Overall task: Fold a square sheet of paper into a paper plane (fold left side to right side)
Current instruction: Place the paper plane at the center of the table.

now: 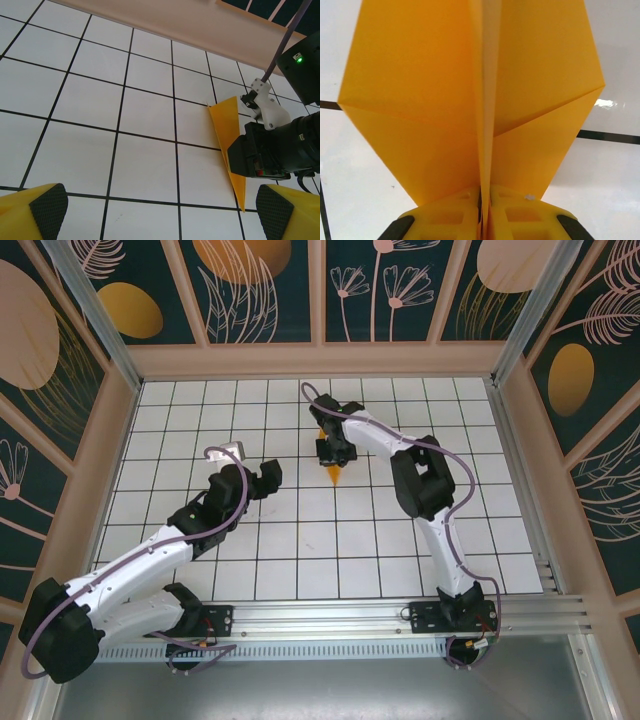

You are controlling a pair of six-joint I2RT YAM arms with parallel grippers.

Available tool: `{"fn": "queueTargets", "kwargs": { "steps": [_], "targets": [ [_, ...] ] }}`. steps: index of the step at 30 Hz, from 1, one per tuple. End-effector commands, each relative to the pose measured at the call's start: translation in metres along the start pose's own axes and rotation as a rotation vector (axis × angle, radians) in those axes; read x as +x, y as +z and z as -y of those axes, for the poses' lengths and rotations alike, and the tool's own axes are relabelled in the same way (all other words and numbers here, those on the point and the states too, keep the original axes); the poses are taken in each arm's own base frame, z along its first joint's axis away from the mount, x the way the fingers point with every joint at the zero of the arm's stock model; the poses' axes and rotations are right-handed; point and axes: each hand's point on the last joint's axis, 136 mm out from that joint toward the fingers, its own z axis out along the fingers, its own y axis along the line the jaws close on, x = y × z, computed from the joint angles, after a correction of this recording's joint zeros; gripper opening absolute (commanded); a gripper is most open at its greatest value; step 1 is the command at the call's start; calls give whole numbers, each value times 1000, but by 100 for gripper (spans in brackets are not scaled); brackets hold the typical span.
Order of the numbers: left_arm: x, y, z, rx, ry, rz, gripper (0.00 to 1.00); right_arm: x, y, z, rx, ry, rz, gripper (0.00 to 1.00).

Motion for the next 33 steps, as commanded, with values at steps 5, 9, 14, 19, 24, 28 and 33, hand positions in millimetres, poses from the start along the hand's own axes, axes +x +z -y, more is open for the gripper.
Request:
{"fn": "queueTargets", "kwargs": {
  "steps": [5, 9, 14, 19, 24, 28, 33],
  "targets": [
    [5, 5, 0, -9, 32, -23, 99, 7, 11, 7, -7, 5, -44, 15],
    [5, 5, 0, -8, 34, -27, 98, 11, 16, 6, -16, 12, -54, 16],
    [5, 5, 0, -10, 31, -26, 98, 11, 16, 6, -23, 22, -55, 19],
    [6, 5, 0, -9, 34, -30, 98, 7, 7, 4, -21, 26, -38, 23],
    [6, 5, 0, -10, 34, -32, 98, 1, -13, 5, -16, 29, -4, 27],
    [5, 4, 1, -6, 30, -33, 99, 0, -32, 3, 3, 10, 14, 30],
    [3, 2, 2, -3, 21, -27, 98, -3, -67, -2, 18, -17, 72, 36]
  ]
}}
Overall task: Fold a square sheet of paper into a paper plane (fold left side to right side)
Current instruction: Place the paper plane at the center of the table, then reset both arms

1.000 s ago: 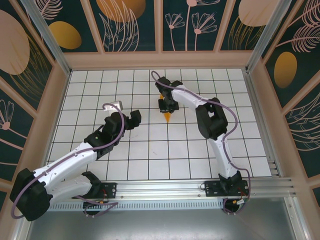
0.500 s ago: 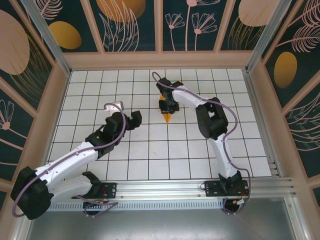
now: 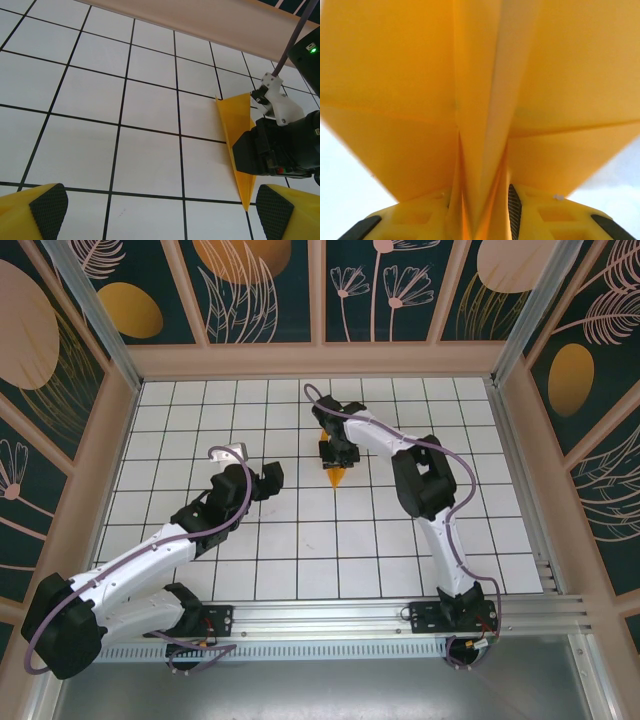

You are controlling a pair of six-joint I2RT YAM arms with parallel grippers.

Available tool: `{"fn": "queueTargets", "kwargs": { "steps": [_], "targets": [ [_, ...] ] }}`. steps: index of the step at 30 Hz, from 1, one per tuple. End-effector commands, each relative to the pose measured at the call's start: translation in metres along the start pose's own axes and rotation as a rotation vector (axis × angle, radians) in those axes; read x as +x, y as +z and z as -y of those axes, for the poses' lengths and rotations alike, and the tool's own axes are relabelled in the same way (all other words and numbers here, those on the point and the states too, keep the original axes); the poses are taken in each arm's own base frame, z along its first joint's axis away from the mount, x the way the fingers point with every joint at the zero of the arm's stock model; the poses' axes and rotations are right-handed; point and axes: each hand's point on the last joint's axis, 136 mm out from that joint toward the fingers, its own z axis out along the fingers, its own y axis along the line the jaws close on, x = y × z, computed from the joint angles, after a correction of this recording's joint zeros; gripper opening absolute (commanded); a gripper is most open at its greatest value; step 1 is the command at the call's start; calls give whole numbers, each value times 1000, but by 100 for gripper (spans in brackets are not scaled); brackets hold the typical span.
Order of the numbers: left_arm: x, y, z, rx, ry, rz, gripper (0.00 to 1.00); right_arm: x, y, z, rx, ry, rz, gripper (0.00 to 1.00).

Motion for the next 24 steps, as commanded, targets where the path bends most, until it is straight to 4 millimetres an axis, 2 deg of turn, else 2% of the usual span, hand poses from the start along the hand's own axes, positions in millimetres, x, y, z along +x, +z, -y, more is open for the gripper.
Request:
{"fn": "queueTargets", "kwargs": {
  "steps": [1, 7, 10, 13, 16, 19, 22, 24],
  "targets": [
    [-7, -3, 3, 9, -3, 3, 99, -11, -69, -7, -9, -26, 110, 37],
    [-17, -8, 6, 13, -34, 29, 99, -8, -118, -2, -30, -25, 204, 40],
    [-29, -9, 2, -6, -53, 65, 99, -7, -146, 10, -16, -21, 297, 45],
    [-46, -7, -11, -11, -91, 91, 98, -5, -174, 28, -5, -14, 413, 51],
    [-65, -6, -30, -56, -106, 141, 98, 3, -193, 52, 14, 8, 527, 59],
    [-83, -7, -57, -134, -111, 199, 99, 13, -210, 84, 50, 58, 637, 70],
    [-100, -10, -84, -222, -100, 274, 98, 26, -224, 117, 95, 110, 758, 85],
    [-110, -15, -100, -295, -70, 343, 99, 35, -230, 153, 166, 172, 855, 98]
  ]
}}
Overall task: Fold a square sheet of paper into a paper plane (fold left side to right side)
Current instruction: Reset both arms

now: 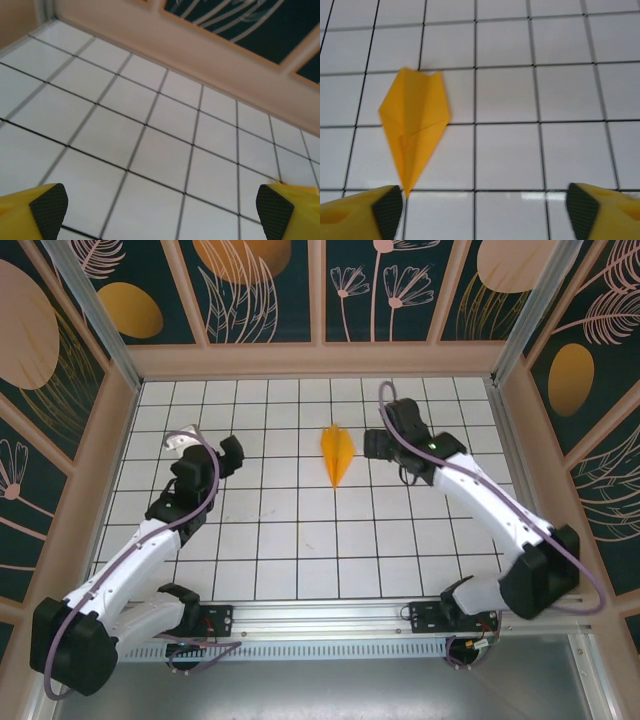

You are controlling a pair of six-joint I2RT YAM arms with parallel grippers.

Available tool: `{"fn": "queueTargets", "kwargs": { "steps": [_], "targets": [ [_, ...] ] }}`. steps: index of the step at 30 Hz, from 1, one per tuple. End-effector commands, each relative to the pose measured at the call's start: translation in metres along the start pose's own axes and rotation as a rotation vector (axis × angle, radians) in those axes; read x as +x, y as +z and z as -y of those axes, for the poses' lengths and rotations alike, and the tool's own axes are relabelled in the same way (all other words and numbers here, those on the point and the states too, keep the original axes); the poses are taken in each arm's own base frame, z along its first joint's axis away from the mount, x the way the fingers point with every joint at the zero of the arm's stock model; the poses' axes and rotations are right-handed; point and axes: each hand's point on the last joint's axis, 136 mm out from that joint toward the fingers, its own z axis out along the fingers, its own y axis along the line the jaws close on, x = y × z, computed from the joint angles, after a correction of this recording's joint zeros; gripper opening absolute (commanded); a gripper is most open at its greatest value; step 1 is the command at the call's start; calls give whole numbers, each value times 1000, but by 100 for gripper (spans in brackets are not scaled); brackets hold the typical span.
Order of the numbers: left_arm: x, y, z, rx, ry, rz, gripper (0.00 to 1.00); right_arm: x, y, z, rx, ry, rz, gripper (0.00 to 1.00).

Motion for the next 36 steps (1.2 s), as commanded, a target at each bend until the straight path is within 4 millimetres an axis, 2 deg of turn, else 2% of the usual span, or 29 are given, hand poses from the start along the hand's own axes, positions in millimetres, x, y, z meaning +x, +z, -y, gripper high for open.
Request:
{"fn": "queueTargets", "kwargs": {
  "steps": [1, 5, 8, 10, 12, 16, 21, 23, 27, 32, 36],
  "targets": [
    [-34, -3, -18, -87, 44, 172, 98, -22, -13, 49, 132, 59, 244, 99],
    [-42, -3, -42, -183, 101, 294, 99, -8, -11, 110, 219, 160, 369, 99],
    [-35, 2, -56, -221, 171, 334, 98, 10, -1, 143, 277, 169, 455, 99],
    [-27, 9, -65, -239, 202, 336, 98, 24, 7, 156, 282, 166, 503, 99],
    [-16, 18, -77, -270, 214, 317, 99, 33, 17, 161, 246, 164, 562, 99],
    [-1, 27, -84, -255, 261, 326, 98, 39, 36, 169, 226, 161, 592, 99],
    [22, 37, -90, -236, 344, 307, 98, 41, 56, 156, 164, 81, 608, 99],
    [28, 43, -86, -207, 381, 289, 98, 35, 60, 150, 135, 43, 618, 99],
    [23, 39, -75, -127, 396, 348, 98, 37, 71, 143, 89, 18, 627, 99],
    [25, 32, -67, -36, 414, 394, 98, 44, 79, 156, 61, 77, 606, 99],
    [25, 28, -74, -50, 390, 429, 99, 47, 81, 155, 27, 80, 601, 99]
  ]
}}
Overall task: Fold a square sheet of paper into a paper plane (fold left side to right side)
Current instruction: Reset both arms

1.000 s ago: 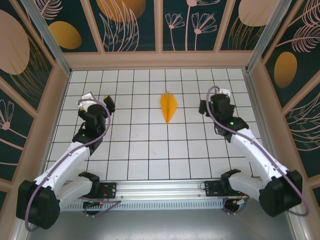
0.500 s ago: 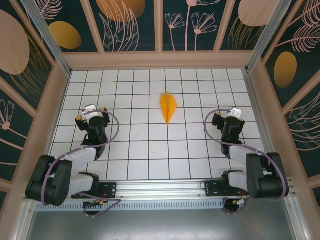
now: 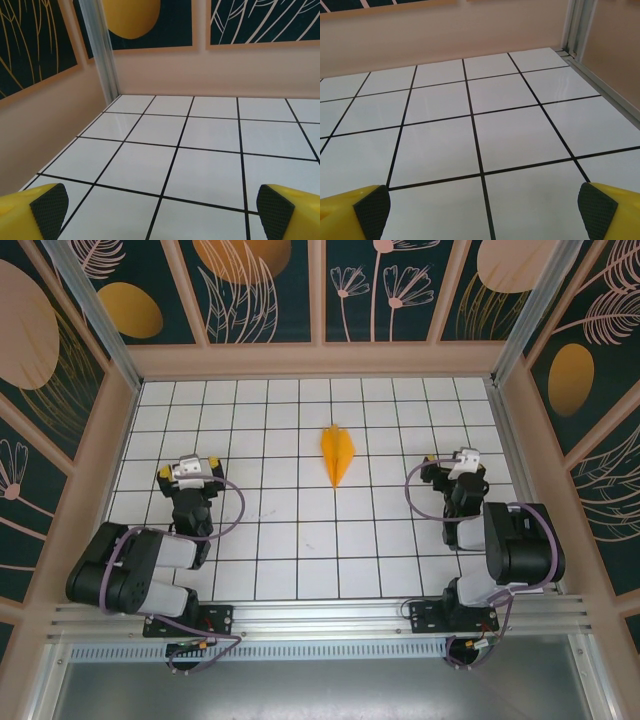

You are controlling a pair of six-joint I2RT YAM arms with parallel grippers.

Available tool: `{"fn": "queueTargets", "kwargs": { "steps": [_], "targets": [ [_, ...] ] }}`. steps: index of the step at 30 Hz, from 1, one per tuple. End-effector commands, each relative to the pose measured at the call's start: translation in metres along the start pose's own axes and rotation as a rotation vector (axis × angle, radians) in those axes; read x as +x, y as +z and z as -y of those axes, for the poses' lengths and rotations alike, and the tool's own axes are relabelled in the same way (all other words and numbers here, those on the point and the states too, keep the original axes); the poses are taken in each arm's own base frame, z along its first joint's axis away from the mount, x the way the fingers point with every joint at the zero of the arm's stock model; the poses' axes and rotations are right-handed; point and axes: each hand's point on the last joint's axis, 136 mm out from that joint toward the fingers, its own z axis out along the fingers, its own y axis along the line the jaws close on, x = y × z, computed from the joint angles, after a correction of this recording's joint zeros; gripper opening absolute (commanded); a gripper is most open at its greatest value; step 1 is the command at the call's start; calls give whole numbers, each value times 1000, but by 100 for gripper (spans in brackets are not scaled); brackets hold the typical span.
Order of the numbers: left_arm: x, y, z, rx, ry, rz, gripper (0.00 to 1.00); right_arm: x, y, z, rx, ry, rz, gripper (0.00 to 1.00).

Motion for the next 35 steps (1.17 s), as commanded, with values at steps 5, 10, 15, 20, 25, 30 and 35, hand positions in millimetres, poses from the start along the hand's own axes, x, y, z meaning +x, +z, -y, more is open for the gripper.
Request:
{"fn": "queueTargets", "kwargs": {
  "steps": [5, 10, 15, 20, 25, 30, 35],
  "targets": [
    [-23, -3, -6, 35, -67, 112, 99, -16, -2, -10, -72, 29, 68, 99],
    [-15, 8, -13, 42, -119, 101, 99, -15, -1, -10, -71, 29, 66, 99],
    [-4, 29, -21, 22, -158, 9, 98, -15, -2, -10, -70, 27, 66, 99],
    [-4, 29, -23, 17, -158, 11, 98, -15, -1, -12, -71, 20, 65, 99],
    [-4, 29, -22, 22, -157, 11, 98, -15, -1, -12, -72, 22, 65, 99],
    [-3, 29, -22, 21, -156, 9, 99, -15, -1, -12, -72, 20, 64, 99],
    [-4, 29, -22, 21, -156, 10, 99, -15, -1, -12, -73, 20, 63, 99]
  ]
}}
